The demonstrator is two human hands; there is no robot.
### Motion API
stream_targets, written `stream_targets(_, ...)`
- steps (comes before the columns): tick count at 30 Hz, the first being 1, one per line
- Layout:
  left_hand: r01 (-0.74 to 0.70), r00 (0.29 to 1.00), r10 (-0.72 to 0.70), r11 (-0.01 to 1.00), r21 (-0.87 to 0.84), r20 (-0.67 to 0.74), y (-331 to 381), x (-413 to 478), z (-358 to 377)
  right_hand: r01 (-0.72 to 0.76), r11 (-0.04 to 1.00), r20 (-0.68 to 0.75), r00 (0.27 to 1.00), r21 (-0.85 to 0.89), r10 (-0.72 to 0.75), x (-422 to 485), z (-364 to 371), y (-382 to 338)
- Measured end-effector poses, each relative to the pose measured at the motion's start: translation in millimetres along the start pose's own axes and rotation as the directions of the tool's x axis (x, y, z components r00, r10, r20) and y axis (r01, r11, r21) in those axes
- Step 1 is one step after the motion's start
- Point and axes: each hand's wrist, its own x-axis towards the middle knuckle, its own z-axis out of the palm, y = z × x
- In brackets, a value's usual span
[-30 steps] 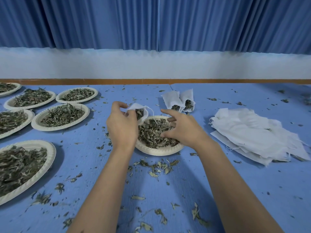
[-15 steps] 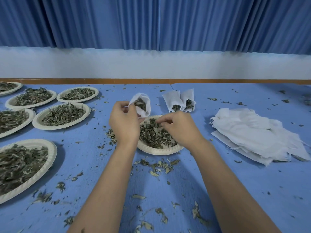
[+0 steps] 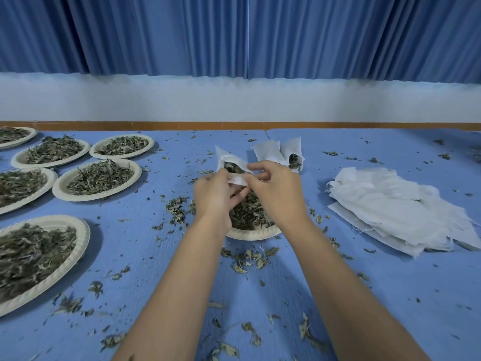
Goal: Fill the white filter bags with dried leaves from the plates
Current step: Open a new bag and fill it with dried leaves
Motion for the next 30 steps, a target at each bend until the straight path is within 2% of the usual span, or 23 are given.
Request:
stream_targets(1,-0.059,0.998,0.063,0.987,0.149,-0.020,-1,2,-1,-0.007,1.000,-0.044,0.999,-0.015,0.006,0,1,2)
stream_targets(2,-0.155,0.983,0.178,0.926,0.344,-0.035,-2,3,-3,-0.007,1.000,-0.093,0.996,-0.025,0.005,-1,1,4)
stream_targets(3,-0.279,0.941,0.337,0.795,0.539,-0.010,-3,5,-6,-0.002,0.999,-0.137,0.991,-0.043,-0.004,-1,2,5)
stream_targets(4,-0.415,0.864,0.497,0.611,0.674,0.081,-4,5,-8,0.007,0.998,-0.172,0.985,-0.067,-0.018,-1,2,5)
stream_targets(5,-0.538,0.762,0.611,0.413,0.735,0.214,-4,4,-10,0.017,0.996,-0.198,0.980,-0.088,-0.034,-1,2,5)
stream_targets(7,-0.677,0.562,0.680,0.051,0.734,0.471,-4,4,-13,0.033,0.993,-0.221,0.973,-0.117,-0.059,0,2,4)
stream_targets(8,-0.695,0.491,0.670,-0.085,0.714,0.557,-3,3,-15,0.035,0.991,-0.222,0.973,-0.129,-0.063,0,2,4)
stream_targets(10,-0.685,0.410,0.665,-0.227,0.692,0.624,-2,3,-18,0.036,0.987,-0.223,0.972,-0.154,-0.070,0,2,5)
stream_targets(12,-0.641,0.357,0.698,-0.300,0.706,0.621,-3,5,-21,0.049,0.986,-0.220,0.972,-0.156,-0.083,0,3,6)
stream_targets(14,-0.565,0.362,0.713,-0.344,0.750,0.600,-3,10,-27,0.056,0.988,-0.217,0.972,-0.141,-0.086,0,3,6)
stream_targets(18,-0.393,0.512,0.723,-0.281,0.875,0.463,-5,18,-35,0.061,0.988,-0.211,0.973,-0.142,-0.091,-1,3,6)
stream_targets(20,-0.355,0.546,0.720,-0.264,0.897,0.428,-6,18,-35,0.048,0.987,-0.202,0.976,-0.152,-0.079,-3,4,4)
stream_targets(23,-0.405,0.565,0.708,-0.209,0.890,0.423,-4,19,-32,0.002,0.995,-0.180,0.983,-0.098,-0.019,-5,5,2)
stream_targets(25,-0.503,0.549,0.695,-0.168,0.848,0.464,-2,19,-33,-0.053,0.993,-0.123,0.990,0.104,0.066,-5,6,0)
stream_targets(27,-0.607,0.546,0.689,-0.068,0.792,0.477,-2,19,-33,-0.121,0.948,-0.065,0.987,0.293,0.146,-5,8,-2)
stream_targets(30,-0.651,0.569,0.717,0.093,0.754,0.403,-1,19,-33,-0.128,0.944,0.019,0.992,0.303,0.128,-3,8,0)
